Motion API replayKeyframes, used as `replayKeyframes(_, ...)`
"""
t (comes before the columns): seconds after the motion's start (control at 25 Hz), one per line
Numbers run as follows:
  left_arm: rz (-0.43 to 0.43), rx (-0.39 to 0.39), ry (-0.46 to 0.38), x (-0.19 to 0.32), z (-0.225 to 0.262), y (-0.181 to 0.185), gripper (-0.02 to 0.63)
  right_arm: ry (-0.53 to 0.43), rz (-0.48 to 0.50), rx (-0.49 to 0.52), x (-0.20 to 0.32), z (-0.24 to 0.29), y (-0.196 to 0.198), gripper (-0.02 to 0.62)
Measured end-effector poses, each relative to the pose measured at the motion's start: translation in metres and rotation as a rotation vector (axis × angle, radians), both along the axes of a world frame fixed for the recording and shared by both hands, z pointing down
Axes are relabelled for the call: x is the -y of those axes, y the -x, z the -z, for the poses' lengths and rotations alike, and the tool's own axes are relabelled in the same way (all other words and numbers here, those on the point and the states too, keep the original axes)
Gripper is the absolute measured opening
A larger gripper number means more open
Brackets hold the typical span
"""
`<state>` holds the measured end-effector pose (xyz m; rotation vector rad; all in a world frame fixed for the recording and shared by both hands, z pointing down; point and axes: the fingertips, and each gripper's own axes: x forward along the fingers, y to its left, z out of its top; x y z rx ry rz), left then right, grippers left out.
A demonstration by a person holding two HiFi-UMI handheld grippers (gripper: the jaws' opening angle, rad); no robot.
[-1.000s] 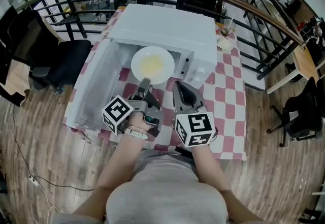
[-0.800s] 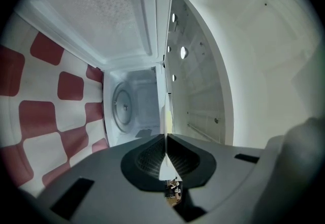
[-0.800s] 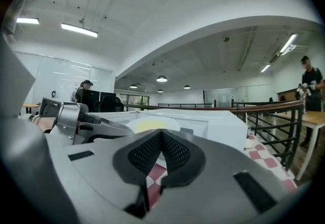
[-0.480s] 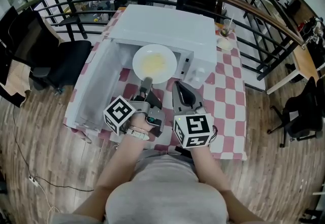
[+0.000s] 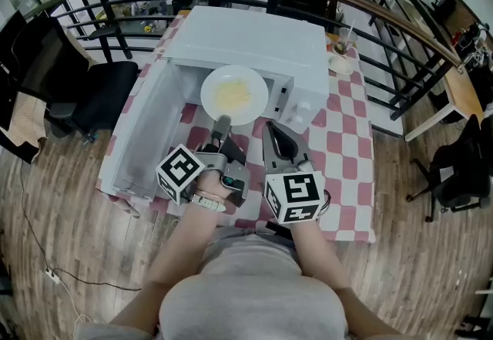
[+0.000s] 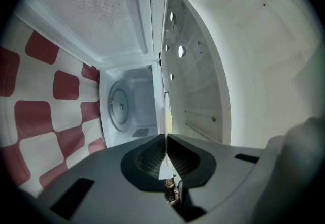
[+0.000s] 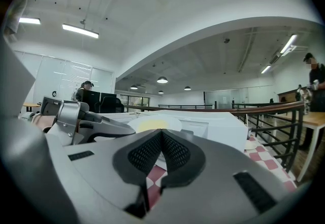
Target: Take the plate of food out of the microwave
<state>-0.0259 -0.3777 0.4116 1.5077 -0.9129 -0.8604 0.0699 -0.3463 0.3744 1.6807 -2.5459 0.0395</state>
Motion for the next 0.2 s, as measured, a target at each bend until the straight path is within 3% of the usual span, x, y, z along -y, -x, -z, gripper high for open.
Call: replayKeyframes(0.2, -0.006, 0.001, -0.006, -0.0008, 0.0032, -0.001, 0.014, -0.006, 0.001, -0.001, -0.0011, 0.0029, 0.0, 0.025)
